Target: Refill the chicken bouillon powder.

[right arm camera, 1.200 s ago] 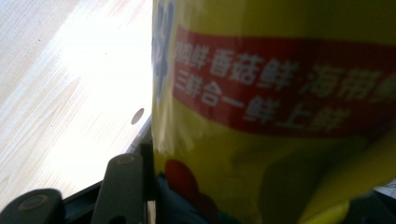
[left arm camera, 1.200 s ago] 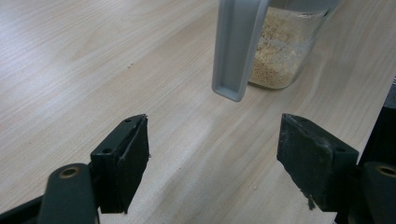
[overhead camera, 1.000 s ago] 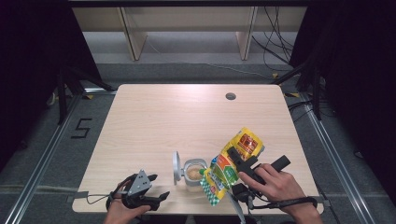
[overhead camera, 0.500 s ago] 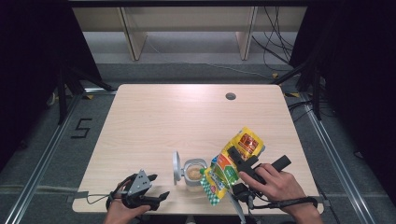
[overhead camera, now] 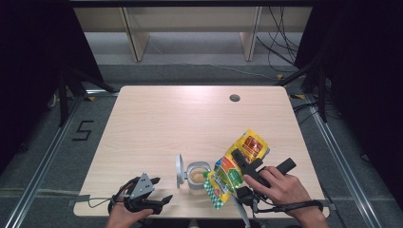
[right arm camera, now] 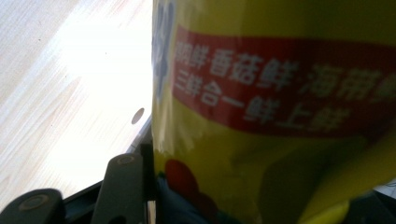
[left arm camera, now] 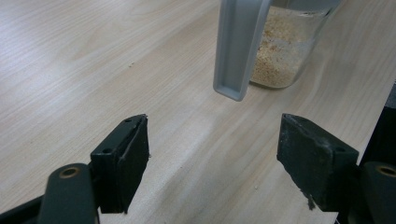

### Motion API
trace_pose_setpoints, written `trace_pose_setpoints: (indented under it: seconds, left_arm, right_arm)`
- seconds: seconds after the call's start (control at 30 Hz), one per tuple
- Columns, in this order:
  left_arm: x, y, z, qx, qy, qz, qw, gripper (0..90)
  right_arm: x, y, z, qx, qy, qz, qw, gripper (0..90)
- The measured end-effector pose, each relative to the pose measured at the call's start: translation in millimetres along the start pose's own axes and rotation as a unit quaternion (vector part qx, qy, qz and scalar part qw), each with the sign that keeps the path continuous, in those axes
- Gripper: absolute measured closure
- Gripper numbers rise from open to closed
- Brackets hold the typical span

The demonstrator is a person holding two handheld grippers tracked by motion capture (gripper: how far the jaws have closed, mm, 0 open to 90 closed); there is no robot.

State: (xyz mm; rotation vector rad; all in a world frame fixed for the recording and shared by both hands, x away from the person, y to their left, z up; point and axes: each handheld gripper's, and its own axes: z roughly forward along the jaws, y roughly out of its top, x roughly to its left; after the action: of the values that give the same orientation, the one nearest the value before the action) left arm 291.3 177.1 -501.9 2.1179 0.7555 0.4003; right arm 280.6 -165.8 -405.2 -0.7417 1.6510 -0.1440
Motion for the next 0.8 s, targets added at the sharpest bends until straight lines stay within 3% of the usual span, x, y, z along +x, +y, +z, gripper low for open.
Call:
trace_pose_setpoints:
  seconds: [0.33,0.37,0.7,0.73,0.8]
  left_arm:
    - [-1.7,0.0,0.6,-0.007,-0.001,-0.006,1.0,25.1]
    - [-0.4,0.2,-0.1,0.0,0.002,0.003,1.0,25.1]
    - [-0.6,0.2,0.4,0.0,-0.002,0.0,1.0,25.1]
    - [-1.8,-0.2,1.5,-0.006,-0.005,-0.009,0.9999,25.1]
    - [-1.0,-0.7,2.1,-0.002,0.004,-0.004,1.0,25.1]
  right_arm:
    - [0.9,2.2,1.1,-0.003,0.0,-0.002,1.0,51.5]
    - [0.9,1.9,0.8,-0.002,0.0,-0.003,1.0,51.5]
    - [0.1,0.8,0.6,-0.002,0.0,-0.001,1.0,51.5]
    - [0.0,0.4,0.1,-0.001,-0.001,0.0,1.0,51.5]
    - [0.0,0.2,0.1,0.001,-0.001,0.001,1.0,51.5]
